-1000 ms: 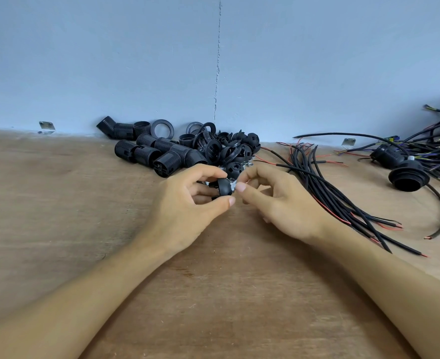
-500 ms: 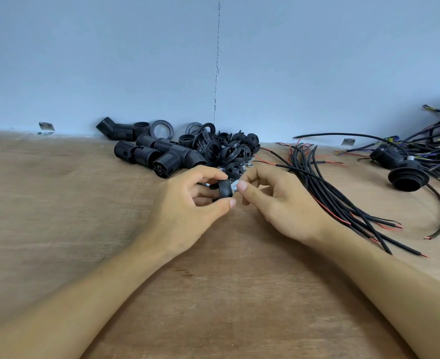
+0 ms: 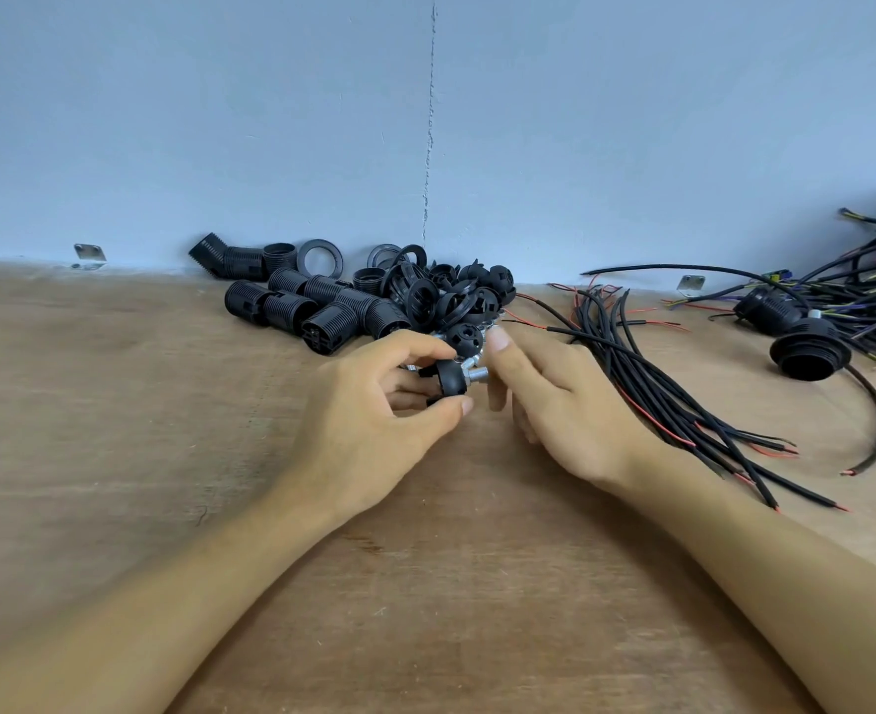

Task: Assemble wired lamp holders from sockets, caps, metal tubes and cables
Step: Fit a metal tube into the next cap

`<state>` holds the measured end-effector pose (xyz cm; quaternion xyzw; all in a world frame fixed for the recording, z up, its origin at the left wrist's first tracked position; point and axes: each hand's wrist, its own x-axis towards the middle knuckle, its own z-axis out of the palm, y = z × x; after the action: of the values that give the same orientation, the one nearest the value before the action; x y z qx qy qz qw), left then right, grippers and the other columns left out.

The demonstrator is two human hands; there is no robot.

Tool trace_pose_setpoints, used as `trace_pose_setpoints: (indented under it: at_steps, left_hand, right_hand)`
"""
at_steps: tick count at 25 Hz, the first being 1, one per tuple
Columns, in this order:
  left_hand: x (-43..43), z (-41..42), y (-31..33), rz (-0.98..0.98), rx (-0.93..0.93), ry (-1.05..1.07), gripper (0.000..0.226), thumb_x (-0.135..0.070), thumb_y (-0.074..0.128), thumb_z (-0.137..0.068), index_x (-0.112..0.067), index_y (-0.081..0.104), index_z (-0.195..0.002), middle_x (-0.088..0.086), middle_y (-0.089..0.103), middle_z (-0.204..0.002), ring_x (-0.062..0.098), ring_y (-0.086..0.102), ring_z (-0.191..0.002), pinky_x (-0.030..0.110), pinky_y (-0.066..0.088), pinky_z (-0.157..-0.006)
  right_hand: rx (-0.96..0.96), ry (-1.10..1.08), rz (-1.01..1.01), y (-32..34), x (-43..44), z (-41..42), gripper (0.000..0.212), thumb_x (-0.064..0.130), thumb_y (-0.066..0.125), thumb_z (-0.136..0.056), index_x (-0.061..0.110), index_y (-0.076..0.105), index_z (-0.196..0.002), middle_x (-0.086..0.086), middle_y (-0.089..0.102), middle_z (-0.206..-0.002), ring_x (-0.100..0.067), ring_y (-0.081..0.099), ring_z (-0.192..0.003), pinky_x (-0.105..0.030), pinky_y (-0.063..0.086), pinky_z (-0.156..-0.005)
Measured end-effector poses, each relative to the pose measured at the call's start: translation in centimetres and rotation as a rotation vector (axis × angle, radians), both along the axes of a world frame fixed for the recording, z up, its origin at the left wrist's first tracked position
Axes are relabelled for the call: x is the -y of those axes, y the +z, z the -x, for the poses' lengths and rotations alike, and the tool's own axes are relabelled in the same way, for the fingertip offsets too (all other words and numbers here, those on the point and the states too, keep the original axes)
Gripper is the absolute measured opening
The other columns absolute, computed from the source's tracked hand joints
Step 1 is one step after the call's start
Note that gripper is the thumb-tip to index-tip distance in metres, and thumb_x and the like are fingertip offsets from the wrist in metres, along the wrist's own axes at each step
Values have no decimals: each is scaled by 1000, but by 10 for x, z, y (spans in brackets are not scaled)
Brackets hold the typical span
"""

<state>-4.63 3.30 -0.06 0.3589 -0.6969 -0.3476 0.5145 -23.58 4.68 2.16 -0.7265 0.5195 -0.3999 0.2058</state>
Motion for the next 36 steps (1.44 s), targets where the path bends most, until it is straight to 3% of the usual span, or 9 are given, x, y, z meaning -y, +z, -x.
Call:
trace_pose_setpoints:
  at_steps: [3,7,12,14,18,25,30,33,36]
  left_hand:
    - [2,-1,1,-31,-13,26,37,-13,88,-77,-32,74,-105,-6,75,-103,9,76,-91,21,59,-80]
    - [-1,2,1,-5,2,2,40,-2,88,-75,-26,73,-104,-6,75,-98,12,76,-89,22,59,-82]
    - [-2,3,0,36,23,-7,41,-1,87,-75,-25,72,-105,-6,74,-97,10,75,-89,19,58,-82]
    - [0,2,0,16,9,4,40,-5,87,-77,-27,73,-106,-7,75,-97,9,76,-88,18,58,-80]
    - [2,-1,0,-25,-16,40,37,-11,88,-77,-29,73,-107,-5,75,-103,8,76,-90,18,57,-78]
    - [0,1,0,22,-4,14,40,-1,88,-74,-24,72,-102,-6,76,-93,12,76,-89,20,59,-81]
    - [-2,4,0,138,18,28,41,1,88,-74,-24,71,-101,-8,73,-90,14,75,-87,19,59,-80]
    - [-3,5,0,108,35,45,38,-4,88,-75,-24,72,-103,-8,74,-91,12,75,-86,21,59,-79]
    - [-3,3,1,37,27,82,33,-16,88,-78,-29,75,-106,-9,75,-95,9,75,-84,18,58,-75]
  right_hand:
    - [-63,39,58,-1,1,-1,14,28,58,-101,22,61,-88,6,64,-74,-16,56,-62,-23,43,-59]
    - [-167,-5,46,-3,4,-4,44,34,45,-106,7,52,-72,-6,57,-61,-15,48,-56,-37,44,-61]
    - [-44,-28,-117,-2,3,-3,63,49,37,-106,9,44,-57,0,52,-45,-5,44,-40,-19,37,-51]
    - [-58,-14,-44,-1,1,-1,56,50,39,-105,15,54,-63,2,61,-55,-5,50,-45,-20,39,-56]
    - [-72,50,49,-1,2,0,16,29,59,-100,19,62,-88,8,61,-73,-9,54,-60,-25,44,-60]
    - [23,76,-142,-1,5,-4,45,34,46,-106,11,42,-67,5,39,-59,-10,32,-54,-30,28,-56]
    - [288,75,-393,4,5,-12,47,35,43,-104,18,28,-63,-2,25,-53,-15,19,-45,-26,18,-42]
    - [151,6,-275,1,2,-9,61,46,38,-105,3,39,-62,-5,42,-48,-14,36,-41,-26,34,-44]
    - [26,-5,-42,-1,2,-2,49,42,40,-106,12,55,-71,3,60,-61,-4,48,-50,-23,39,-58]
